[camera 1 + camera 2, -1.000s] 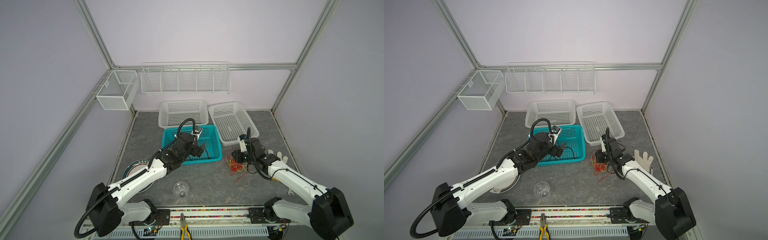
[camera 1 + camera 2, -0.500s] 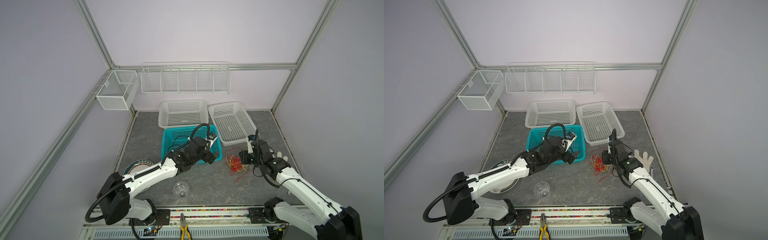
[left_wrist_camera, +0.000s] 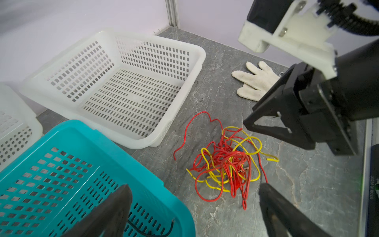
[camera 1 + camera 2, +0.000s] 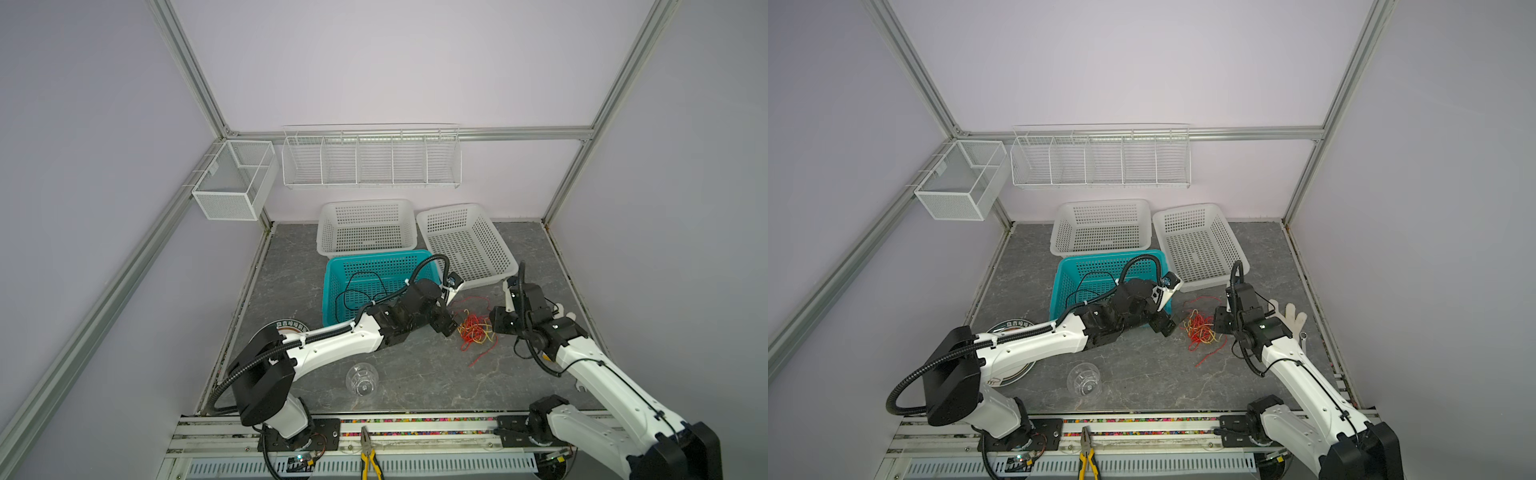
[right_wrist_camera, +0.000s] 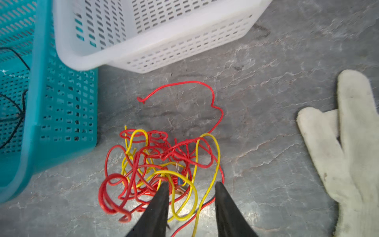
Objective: Untangle the cables
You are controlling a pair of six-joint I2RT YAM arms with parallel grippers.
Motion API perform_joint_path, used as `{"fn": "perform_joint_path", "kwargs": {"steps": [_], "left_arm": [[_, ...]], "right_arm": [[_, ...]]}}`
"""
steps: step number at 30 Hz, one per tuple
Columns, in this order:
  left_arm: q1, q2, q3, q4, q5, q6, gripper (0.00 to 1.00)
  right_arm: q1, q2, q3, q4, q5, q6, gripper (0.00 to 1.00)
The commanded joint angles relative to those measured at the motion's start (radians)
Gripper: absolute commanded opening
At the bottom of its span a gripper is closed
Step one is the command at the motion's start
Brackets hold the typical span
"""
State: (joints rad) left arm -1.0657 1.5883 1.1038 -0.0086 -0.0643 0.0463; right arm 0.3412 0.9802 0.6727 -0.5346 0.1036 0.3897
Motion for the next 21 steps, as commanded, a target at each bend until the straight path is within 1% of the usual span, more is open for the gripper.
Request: {"fn": "perform_joint_path", "kwargs": {"steps": [1, 4, 8, 10, 17, 21], "left_arm": [[-0.005, 0.022, 0.031, 0.018, 0.019, -0.026, 0.96], [-0.005, 0.032, 0.036, 0.026, 0.026, -0.023, 0.96], [-0.005, 0.043, 0.044, 0.038, 0.046, -0.016, 0.97], [-0.005, 0.046, 0.047, 0.038, 0.052, -0.015, 0.97], [-0.005, 0.035, 0.027, 0.057, 0.054, -0.014, 0.96], [-0.005, 0.029, 0.015, 0.062, 0.052, -0.012, 0.96]], "right_arm": [[-0.004, -0.066, -0.026, -0.049, -0.081, -0.020, 0.41], [-0.001, -0.122, -0.043, -0.066, -0.153, -0.042, 0.44], [0.005, -0.184, -0.079, -0.057, -0.172, -0.024, 0.49], [0.006, -0.190, -0.089, -0.046, -0.178, -0.015, 0.49], [0.022, -0.139, -0.130, 0.001, -0.168, 0.012, 0.48], [0.033, -0.118, -0.142, 0.037, -0.155, 0.021, 0.42]]}}
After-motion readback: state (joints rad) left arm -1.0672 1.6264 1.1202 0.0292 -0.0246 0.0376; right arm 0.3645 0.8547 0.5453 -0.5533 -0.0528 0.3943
